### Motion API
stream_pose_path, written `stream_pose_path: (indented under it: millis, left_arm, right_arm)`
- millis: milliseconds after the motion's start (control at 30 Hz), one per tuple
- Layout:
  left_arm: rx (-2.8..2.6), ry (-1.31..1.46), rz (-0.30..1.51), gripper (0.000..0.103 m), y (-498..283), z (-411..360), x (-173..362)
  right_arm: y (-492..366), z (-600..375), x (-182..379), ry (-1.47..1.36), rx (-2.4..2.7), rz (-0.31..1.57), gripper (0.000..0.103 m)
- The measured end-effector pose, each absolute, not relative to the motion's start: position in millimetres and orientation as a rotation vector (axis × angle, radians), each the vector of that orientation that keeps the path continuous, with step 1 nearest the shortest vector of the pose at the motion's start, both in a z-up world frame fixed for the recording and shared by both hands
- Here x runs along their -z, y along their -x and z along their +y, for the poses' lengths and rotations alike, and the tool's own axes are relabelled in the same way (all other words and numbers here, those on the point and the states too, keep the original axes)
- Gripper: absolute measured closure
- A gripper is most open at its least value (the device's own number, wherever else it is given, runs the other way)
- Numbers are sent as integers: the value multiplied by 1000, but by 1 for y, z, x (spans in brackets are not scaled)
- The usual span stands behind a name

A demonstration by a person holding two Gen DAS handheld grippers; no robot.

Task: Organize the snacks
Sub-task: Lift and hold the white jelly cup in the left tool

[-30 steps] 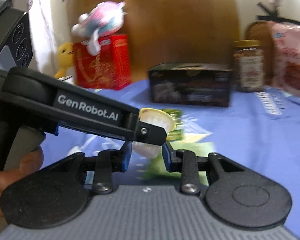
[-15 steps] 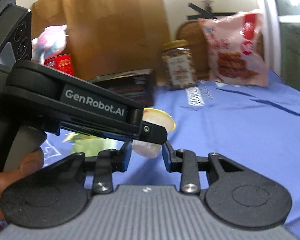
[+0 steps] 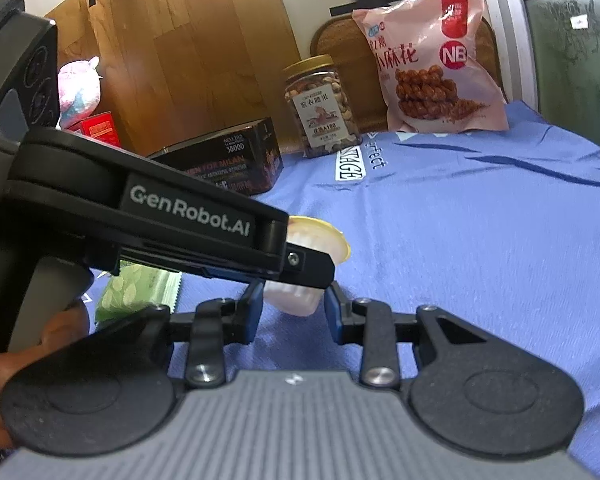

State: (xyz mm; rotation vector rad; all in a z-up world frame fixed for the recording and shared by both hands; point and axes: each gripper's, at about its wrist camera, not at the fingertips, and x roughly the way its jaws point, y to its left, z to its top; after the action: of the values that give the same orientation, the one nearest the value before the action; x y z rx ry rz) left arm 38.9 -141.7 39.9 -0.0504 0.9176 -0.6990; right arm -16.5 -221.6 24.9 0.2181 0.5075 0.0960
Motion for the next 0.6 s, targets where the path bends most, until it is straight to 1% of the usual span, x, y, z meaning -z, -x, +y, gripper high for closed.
stream_pose_path:
  millis: [600]
  left_arm:
    - [685, 62, 932, 67, -45, -132, -33]
  right_arm:
    - [9, -216, -17, -212, -112, 541, 67]
